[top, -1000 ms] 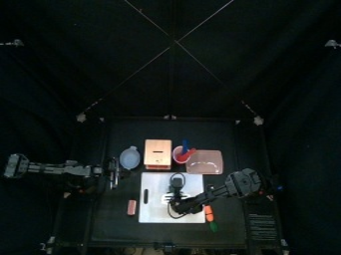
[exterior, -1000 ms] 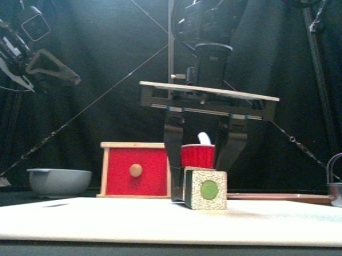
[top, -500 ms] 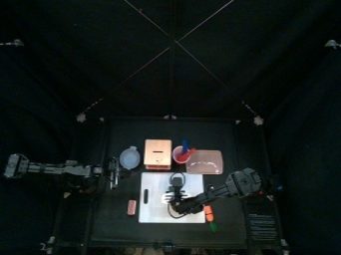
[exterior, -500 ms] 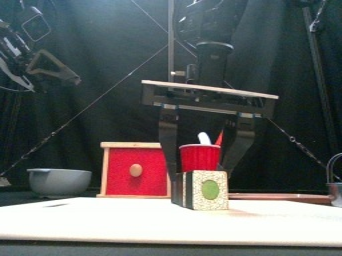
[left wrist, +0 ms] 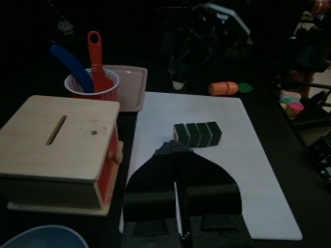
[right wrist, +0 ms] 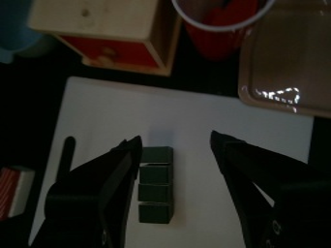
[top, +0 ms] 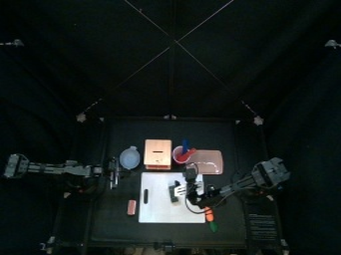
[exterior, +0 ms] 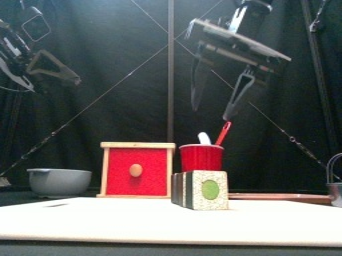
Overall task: Place sushi on board then cut the sushi with the knife then place the pieces on the plate
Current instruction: Pick knife at handle with right hand
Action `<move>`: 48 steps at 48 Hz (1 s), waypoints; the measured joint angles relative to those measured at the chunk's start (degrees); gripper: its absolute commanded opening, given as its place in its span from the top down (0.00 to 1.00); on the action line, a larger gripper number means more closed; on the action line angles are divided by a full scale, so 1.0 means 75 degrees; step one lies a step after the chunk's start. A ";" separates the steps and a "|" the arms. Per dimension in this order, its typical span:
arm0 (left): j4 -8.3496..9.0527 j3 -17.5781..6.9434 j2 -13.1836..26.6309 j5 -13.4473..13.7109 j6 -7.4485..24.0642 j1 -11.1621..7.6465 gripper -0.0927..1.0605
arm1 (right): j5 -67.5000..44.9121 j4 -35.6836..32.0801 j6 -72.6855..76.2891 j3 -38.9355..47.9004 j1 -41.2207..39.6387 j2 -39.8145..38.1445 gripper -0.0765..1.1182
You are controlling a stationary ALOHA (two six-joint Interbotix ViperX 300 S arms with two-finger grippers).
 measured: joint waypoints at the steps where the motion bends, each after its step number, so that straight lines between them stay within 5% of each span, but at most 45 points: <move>1: -0.0012 0.0000 0.0000 0.0000 0.0012 0.0000 0.92 | -0.0070 -0.0129 -0.0012 0.0105 0.0023 -0.0164 0.18; 12: 0.0000 0.0000 0.0000 0.0000 -0.0012 0.0105 0.92 | -0.1465 -0.0656 -0.1934 0.1301 -0.0352 -0.2121 0.18; 28: -0.0012 0.0000 0.0000 0.0012 -0.0012 0.0340 0.92 | -0.3047 0.0926 -0.5484 0.2203 -0.2766 -0.3996 0.18; 38: -0.0047 0.0000 0.0000 0.0012 -0.0047 0.0492 0.92 | -0.3492 0.2438 -0.8016 0.2250 -0.4254 -0.4887 0.18; 48: -0.0246 0.0000 0.0000 -0.0012 -0.0047 0.0609 0.92 | -0.3516 0.4969 -1.1027 0.2250 -0.5566 -0.4875 0.18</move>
